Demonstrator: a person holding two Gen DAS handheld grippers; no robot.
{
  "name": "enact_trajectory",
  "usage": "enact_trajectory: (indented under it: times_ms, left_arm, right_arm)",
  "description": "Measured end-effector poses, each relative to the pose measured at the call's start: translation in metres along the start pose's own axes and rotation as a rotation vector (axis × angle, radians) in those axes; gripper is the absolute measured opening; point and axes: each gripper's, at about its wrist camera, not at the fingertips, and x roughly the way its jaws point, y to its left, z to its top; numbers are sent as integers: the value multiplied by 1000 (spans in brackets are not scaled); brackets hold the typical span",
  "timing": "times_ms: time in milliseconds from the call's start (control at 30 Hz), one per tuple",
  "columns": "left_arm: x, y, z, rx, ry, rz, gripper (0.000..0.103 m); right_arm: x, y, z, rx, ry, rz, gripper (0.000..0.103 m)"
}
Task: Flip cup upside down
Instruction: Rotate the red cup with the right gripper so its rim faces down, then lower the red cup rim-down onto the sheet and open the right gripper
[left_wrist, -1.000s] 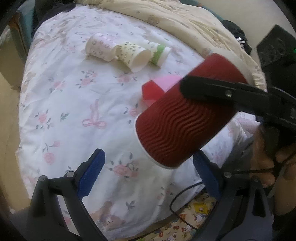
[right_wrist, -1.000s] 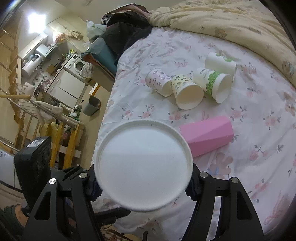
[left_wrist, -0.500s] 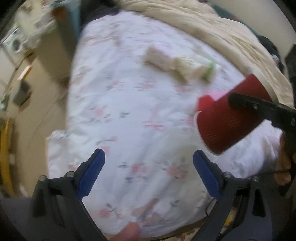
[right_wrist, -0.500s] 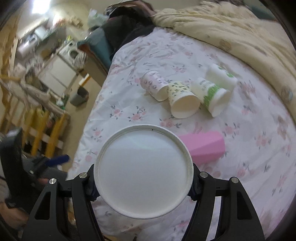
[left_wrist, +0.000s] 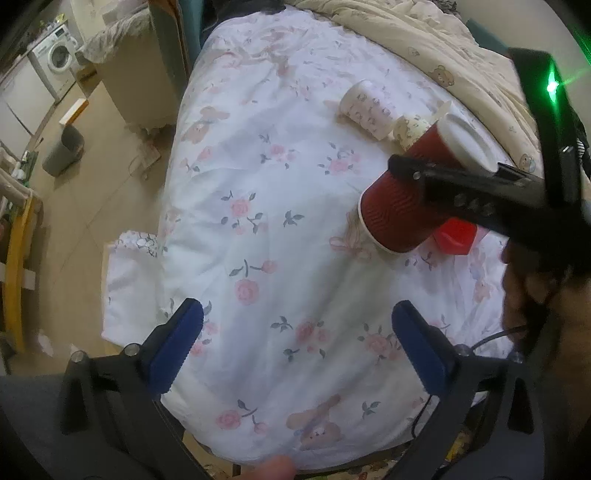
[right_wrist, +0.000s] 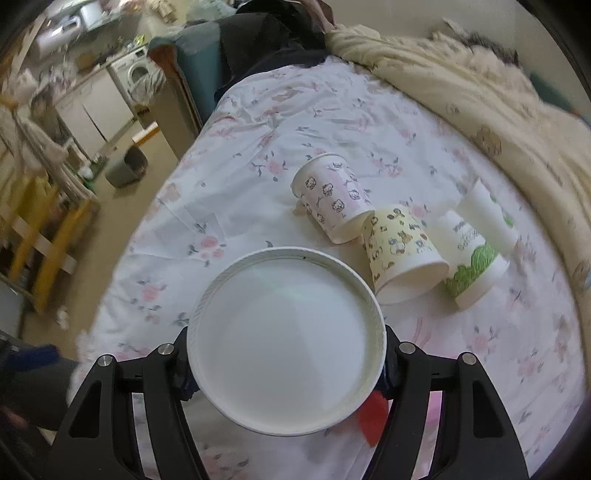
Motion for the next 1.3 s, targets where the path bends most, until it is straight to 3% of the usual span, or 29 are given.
enact_trajectory:
  times_ms: [300,433,467,633,800,1067,1300]
  left_arm:
    - [1,1,1,-11,11,-11,101]
    - [1,0,1,-6,5,-14,101]
    - [1,0,1,-7,3,-14,101]
    - [-1,1,0,-11,-8,-7,101]
    - [-8,-4,0,-6,-42,-25,101]
    - [-31,-21,-9,73,-151,-28,103]
    - [-45,-21,-15,51,-227,-32,103]
  right_arm:
    - [15,6,-2,-32,48,-38,73]
    - [7,3,-1,-3,53,-3,97]
    - [2,2,-1,2,42,-1,98]
    - [-47,-14,-7,58,-16,67,99]
    - [-106,-32,-38,140,-92,91,101]
    - [-128,-41,-86,259,-112,71,101]
    - [-135,-37,-105,273,-158,18,102]
